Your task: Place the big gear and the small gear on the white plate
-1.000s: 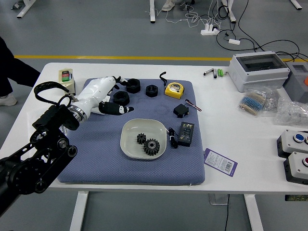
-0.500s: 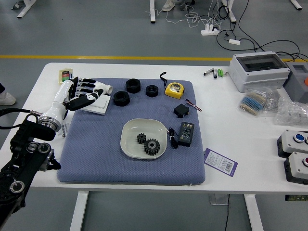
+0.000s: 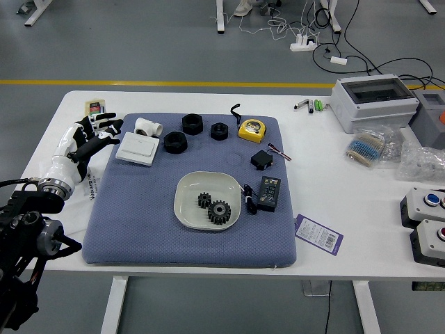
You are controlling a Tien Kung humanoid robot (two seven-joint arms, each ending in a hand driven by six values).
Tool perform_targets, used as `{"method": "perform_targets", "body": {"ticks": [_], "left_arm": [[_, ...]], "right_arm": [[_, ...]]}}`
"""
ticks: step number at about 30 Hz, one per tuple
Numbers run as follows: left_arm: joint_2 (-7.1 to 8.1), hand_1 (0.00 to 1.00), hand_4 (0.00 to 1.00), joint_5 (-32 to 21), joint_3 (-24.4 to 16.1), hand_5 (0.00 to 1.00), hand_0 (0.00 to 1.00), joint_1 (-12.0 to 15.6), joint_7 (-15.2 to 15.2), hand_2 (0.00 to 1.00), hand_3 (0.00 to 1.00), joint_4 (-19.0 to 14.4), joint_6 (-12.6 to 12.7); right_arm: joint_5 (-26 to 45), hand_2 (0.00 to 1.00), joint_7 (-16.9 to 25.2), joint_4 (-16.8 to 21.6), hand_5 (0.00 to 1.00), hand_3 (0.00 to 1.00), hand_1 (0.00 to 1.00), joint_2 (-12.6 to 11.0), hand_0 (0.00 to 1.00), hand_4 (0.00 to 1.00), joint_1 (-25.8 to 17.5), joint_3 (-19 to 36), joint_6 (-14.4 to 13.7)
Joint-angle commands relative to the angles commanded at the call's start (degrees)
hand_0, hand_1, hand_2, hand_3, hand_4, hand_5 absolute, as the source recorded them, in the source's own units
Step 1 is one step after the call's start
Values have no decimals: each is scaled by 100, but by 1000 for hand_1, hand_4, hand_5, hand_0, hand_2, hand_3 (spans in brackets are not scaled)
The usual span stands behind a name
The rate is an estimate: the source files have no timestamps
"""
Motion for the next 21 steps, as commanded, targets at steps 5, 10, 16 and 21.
{"method": "perform_targets", "body": {"ticks": [5,10,16,21], "left_arm": [[-19,604,801,-109,-72,356,483,49,-84,639,614,3,-134],[-26,601,802,-62,-115,350,483,78,-79,638,614,7,-172],[-17,603,801,-10,-163,352,481,108,-81,641,614,28,-173],[-21,602,793,-9,-198,364,481,128,-102,641,616,34,-175]], "right_arm": [[-3,721,1,-2,699,537,621,6,610,741,4,9,0],[-9,721,-3,-2,699,536,621,8,611,740,11,5,-2],[-6,722,-6,-3,698,537,620,9,611,740,12,1,-1],[-10,722,-5,-3,697,537,621,9,610,739,12,5,-2]]}}
